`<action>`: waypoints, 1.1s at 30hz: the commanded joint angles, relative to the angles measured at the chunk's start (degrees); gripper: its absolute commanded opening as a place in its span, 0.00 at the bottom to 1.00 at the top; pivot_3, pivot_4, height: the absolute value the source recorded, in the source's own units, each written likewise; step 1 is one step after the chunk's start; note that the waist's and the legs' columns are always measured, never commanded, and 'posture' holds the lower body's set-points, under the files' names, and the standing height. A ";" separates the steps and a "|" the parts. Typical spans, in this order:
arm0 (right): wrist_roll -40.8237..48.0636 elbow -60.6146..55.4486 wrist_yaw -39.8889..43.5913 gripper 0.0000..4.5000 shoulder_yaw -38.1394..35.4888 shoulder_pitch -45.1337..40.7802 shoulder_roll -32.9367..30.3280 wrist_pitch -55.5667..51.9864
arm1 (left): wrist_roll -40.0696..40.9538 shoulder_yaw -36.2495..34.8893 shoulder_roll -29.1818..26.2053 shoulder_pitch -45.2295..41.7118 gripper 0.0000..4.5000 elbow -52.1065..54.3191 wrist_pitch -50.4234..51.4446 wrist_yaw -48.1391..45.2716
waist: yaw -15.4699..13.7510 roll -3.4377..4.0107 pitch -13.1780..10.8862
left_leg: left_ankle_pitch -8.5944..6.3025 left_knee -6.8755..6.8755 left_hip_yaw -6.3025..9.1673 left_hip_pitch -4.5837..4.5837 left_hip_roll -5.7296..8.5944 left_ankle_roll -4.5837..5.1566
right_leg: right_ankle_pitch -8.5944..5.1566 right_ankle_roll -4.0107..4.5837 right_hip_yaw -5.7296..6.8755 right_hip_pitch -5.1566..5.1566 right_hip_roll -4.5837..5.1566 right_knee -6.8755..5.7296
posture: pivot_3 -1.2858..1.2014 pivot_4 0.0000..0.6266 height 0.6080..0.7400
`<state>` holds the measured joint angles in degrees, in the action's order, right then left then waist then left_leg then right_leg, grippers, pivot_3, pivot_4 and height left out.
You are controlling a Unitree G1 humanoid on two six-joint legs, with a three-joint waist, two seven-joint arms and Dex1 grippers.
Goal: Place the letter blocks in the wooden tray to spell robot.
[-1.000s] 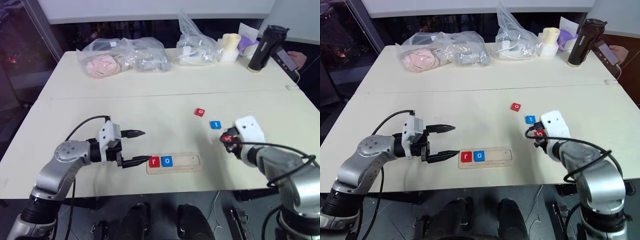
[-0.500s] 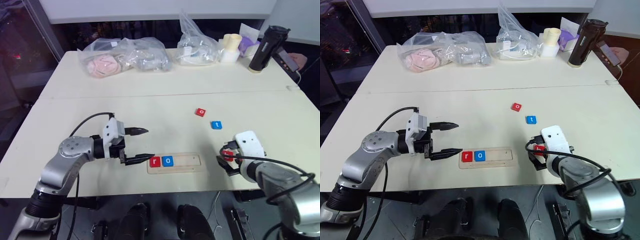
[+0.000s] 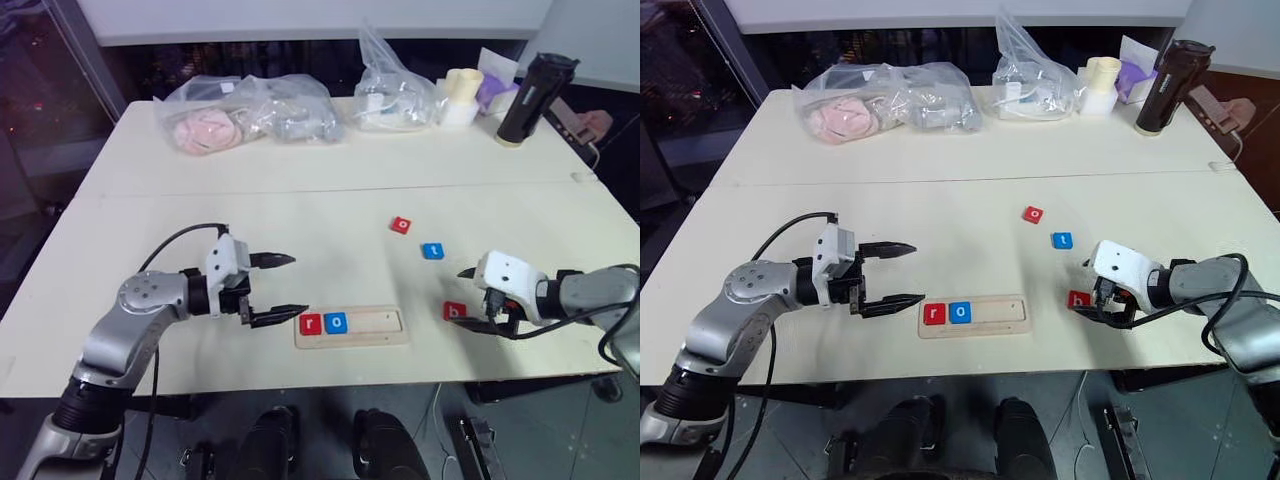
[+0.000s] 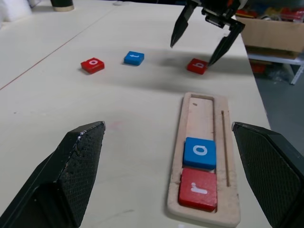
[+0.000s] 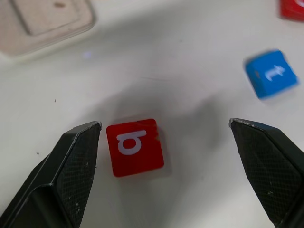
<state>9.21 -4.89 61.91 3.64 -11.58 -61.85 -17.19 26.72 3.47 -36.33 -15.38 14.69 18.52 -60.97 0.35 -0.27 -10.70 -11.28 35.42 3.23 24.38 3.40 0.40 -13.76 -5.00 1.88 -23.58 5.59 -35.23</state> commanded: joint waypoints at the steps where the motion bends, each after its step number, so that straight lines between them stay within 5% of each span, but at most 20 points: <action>1: -2.04 5.13 3.23 0.99 1.69 -1.24 0.32 4.78 | 0.13 -1.35 -0.45 0.36 1.00 1.86 -0.80 0.45 | -0.38 0.00 0.00 | 0.00 0.00 0.00 0.01 0.01 0.00 | 0.00 0.00 0.00 0.00 0.01 0.00 | 0.52 0.24 0.98; 14: -1.54 5.43 8.18 0.99 0.55 2.74 -0.38 4.76 | 0.28 -2.13 -1.34 1.81 1.00 2.89 -1.08 1.39 | -1.29 -0.02 0.04 | -0.02 0.08 0.04 -0.03 0.00 -0.02 | 0.01 0.02 -0.01 0.09 0.03 0.01 | 0.52 0.24 0.98; 17: -1.91 5.41 8.29 0.80 0.28 2.86 -0.17 4.72 | 0.15 -1.90 -1.17 1.48 1.00 2.69 -1.10 1.48 | -1.25 -0.03 0.04 | -0.02 0.08 0.04 -0.03 0.00 -0.02 | 0.01 0.02 -0.01 0.09 0.03 0.00 | 0.52 0.24 0.98; 22: -2.36 6.08 7.73 0.25 0.63 0.58 1.46 4.50 | 0.01 -1.61 -1.00 0.85 1.00 2.25 -1.22 1.33 | -1.08 -0.03 0.04 | -0.02 0.24 0.04 -0.03 -0.01 -0.02 | 0.06 0.05 -0.01 0.15 0.02 0.00 | 0.52 0.24 0.98; 33: 1.20 -7.53 9.82 0.25 5.17 -11.38 7.61 -4.12 | 0.26 -1.69 -1.23 0.78 1.00 2.48 -0.79 1.25 | -1.08 0.04 0.00 | -0.03 0.29 0.01 0.03 -0.08 -0.03 | 0.18 0.08 -0.03 -0.04 -0.03 -0.12 | 0.52 0.24 0.98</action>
<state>9.35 -8.73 70.81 8.15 -21.80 -54.60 -20.38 26.69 2.73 -37.20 -14.18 15.85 18.24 -59.65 -0.73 -0.22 -10.70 -11.31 35.69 3.23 24.42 3.32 0.37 -13.58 -4.93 1.86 -23.64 5.57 -35.35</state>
